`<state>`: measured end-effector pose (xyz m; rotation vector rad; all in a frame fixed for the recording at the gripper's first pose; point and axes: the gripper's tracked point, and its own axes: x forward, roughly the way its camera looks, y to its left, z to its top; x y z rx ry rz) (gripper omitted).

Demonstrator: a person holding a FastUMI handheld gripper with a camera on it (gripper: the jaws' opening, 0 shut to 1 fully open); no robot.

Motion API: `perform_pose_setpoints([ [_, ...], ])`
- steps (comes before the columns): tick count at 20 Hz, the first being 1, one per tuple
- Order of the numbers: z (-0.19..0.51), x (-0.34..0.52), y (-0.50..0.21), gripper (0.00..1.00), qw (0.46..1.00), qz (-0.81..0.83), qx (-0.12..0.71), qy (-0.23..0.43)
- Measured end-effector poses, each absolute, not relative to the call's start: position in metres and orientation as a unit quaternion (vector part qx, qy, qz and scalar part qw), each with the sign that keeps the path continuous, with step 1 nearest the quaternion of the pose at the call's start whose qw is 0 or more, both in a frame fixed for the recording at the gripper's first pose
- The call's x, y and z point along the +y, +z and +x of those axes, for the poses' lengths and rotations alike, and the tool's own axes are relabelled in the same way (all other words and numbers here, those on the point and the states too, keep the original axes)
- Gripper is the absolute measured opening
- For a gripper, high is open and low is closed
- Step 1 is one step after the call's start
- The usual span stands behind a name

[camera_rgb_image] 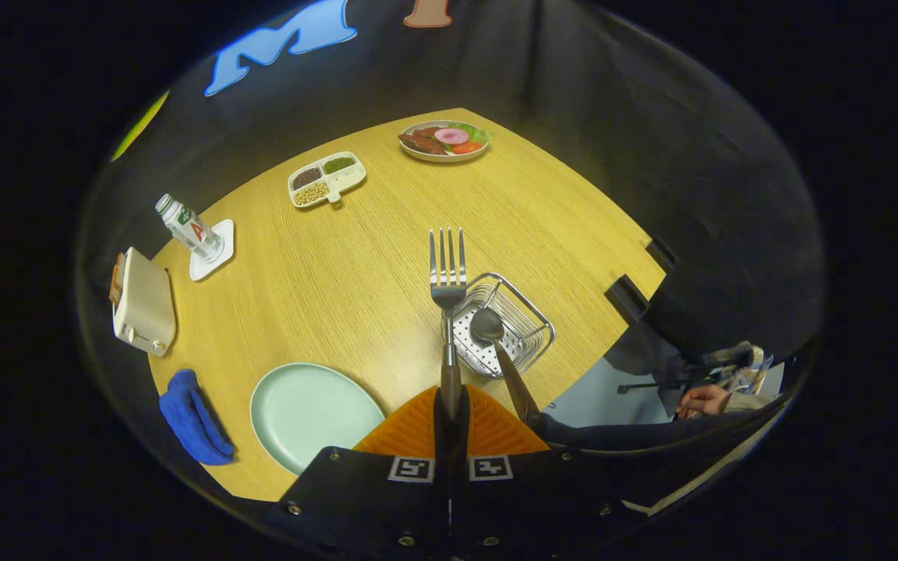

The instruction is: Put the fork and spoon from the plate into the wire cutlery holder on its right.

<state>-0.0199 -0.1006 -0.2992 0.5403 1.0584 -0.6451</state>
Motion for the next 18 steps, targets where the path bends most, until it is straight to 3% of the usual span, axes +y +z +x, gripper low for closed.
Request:
perform_pose_setpoints([
  [18,-0.044,-0.075,-0.318,0.02,0.651,0.441,0.533,-0.312],
])
